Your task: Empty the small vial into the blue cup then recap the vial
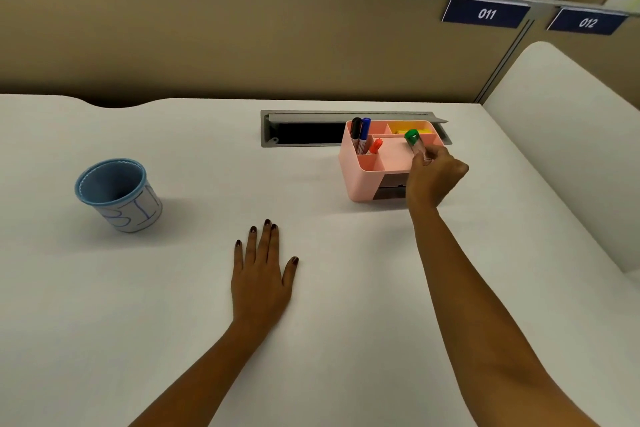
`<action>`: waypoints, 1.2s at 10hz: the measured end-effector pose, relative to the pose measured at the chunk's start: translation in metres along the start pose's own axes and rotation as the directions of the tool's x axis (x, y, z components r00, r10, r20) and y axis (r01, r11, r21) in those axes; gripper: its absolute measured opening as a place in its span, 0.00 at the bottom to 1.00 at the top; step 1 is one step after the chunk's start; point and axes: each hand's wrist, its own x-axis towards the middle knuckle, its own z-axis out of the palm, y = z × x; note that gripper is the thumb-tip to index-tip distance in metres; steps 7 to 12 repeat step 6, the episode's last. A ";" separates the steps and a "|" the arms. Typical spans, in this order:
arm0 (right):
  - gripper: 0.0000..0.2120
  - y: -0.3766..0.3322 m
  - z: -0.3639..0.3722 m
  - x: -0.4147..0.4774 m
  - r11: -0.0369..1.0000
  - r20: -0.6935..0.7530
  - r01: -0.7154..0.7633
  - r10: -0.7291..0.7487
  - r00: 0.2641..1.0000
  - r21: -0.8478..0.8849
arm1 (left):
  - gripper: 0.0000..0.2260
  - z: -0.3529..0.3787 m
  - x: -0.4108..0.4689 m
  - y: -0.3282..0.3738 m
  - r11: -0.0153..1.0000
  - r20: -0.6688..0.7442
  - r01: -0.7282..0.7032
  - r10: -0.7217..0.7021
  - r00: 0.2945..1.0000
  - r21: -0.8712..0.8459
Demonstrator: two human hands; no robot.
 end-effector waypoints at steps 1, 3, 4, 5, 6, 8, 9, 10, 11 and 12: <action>0.13 0.005 0.001 0.000 1.000 -0.003 0.010 -0.010 1.000 -0.029 | 0.30 0.000 0.000 0.000 1.000 -0.002 0.002 -0.002 1.000 0.000; 0.13 0.010 0.002 0.002 0.996 0.018 0.064 -0.063 0.998 -0.060 | 0.30 0.000 -0.001 0.000 1.000 -0.003 0.001 -0.001 1.000 0.011; 0.16 0.008 -0.002 -0.002 0.992 0.042 0.076 -0.072 0.996 -0.101 | 0.29 0.000 -0.001 -0.001 1.000 -0.002 0.005 -0.005 1.000 -0.010; 0.17 0.008 -0.011 -0.015 0.991 -0.015 0.091 -0.093 0.996 -0.101 | 0.29 0.001 -0.001 -0.003 1.000 0.001 0.006 -0.006 1.000 -0.011; 0.12 0.013 -0.014 -0.054 0.966 -0.049 0.238 -0.243 0.969 -0.099 | 0.28 0.001 -0.002 -0.001 0.999 -0.008 0.014 -0.014 1.000 -0.042; 0.12 0.013 -0.014 -0.054 0.966 -0.049 0.238 -0.243 0.969 -0.099 | 0.28 0.001 -0.002 -0.001 0.999 -0.008 0.014 -0.014 1.000 -0.042; 0.12 0.013 -0.014 -0.054 0.966 -0.049 0.238 -0.243 0.969 -0.099 | 0.28 0.001 -0.002 -0.001 0.999 -0.008 0.014 -0.014 1.000 -0.042; 0.12 0.013 -0.014 -0.054 0.966 -0.049 0.238 -0.243 0.969 -0.099 | 0.28 0.001 -0.002 -0.001 0.999 -0.008 0.014 -0.014 1.000 -0.042; 0.12 0.013 -0.014 -0.054 0.966 -0.049 0.238 -0.243 0.969 -0.099 | 0.28 0.001 -0.002 -0.001 0.999 -0.008 0.014 -0.014 1.000 -0.042; 0.12 0.013 -0.014 -0.054 0.966 -0.049 0.238 -0.243 0.969 -0.099 | 0.28 0.001 -0.002 -0.001 0.999 -0.008 0.014 -0.014 1.000 -0.042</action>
